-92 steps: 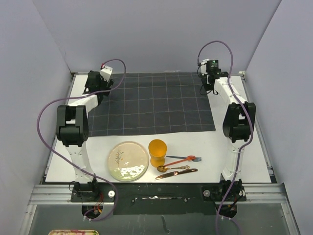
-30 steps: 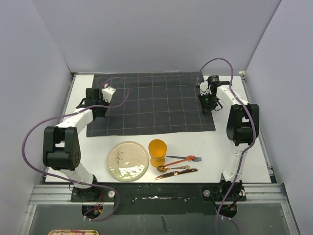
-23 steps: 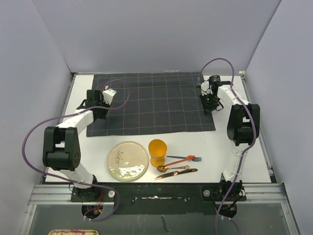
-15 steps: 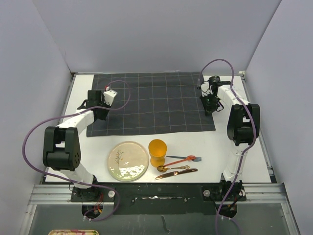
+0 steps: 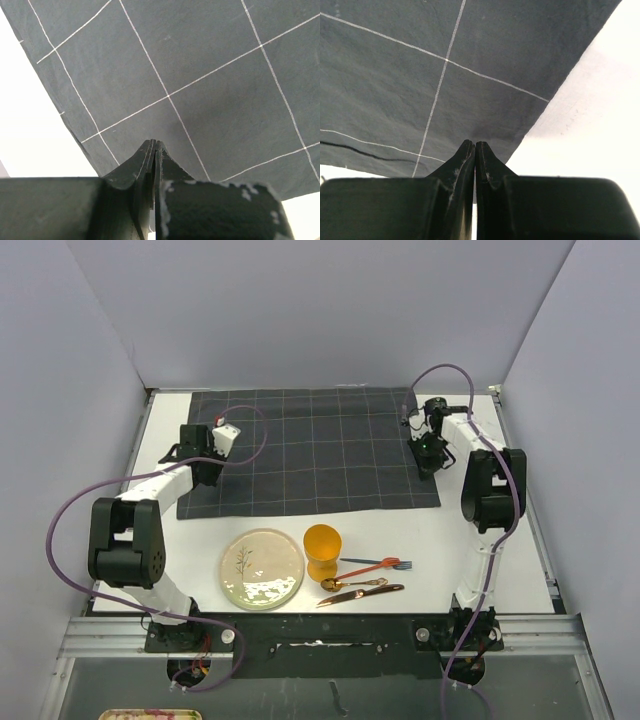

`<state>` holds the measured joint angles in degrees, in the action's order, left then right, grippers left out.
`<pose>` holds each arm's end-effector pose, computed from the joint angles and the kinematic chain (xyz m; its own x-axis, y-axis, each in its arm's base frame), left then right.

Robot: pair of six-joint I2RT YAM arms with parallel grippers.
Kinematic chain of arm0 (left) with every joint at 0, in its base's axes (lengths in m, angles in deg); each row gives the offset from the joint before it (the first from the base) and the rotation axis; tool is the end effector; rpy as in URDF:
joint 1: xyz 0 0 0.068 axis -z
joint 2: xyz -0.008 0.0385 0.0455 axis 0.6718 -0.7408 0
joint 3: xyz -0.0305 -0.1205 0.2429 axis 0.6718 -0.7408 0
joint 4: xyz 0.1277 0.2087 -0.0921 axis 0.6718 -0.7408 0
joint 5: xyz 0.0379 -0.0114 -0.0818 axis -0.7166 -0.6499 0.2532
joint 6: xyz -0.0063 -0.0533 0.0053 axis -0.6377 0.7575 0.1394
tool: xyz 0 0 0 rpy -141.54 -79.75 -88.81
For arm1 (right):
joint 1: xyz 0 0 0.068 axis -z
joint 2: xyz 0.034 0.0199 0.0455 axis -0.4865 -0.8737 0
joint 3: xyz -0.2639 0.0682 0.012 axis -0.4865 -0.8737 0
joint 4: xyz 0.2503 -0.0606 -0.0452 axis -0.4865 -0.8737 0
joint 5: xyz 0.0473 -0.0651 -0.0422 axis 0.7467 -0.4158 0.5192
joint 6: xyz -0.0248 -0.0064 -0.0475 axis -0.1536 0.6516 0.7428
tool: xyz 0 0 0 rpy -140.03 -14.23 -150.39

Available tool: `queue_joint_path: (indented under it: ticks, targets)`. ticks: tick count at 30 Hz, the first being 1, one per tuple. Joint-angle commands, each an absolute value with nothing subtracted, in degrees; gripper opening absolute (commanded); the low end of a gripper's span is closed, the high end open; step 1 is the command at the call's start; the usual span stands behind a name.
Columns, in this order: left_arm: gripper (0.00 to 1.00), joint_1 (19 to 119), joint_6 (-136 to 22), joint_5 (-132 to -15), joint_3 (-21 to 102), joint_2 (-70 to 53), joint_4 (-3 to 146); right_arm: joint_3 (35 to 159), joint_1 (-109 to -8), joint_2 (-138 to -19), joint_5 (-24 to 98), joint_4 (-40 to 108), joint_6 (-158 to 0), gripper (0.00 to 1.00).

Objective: Set the dinner table for one person
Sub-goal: Flatten out the napkin at the center of the board.

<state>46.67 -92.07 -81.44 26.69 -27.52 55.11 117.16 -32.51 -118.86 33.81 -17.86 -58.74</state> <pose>0.3426 -0.0269 0.1968 -0.6734 0.4493 -0.5870 0.3782 0.8917 0.2487 0.4258 0.0279 0.1789 -0.9324 -0.2912 -0.2142 -0.3025 0.9529 0.0213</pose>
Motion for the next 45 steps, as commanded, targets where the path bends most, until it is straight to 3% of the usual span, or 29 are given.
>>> queue_joint_path:
  ticks: [1, 45]
  targets:
    - [0.0, 47.1, -92.9, -81.97, 28.29, -28.42, 55.92, 119.97, -32.1, -119.17, 33.07, -18.35, -58.28, 0.0]
    - [0.0, 49.5, -95.45, -83.41, 30.64, -32.41, 54.68, 121.38, -31.75, -122.9, 33.17, -27.77, -54.93, 0.0]
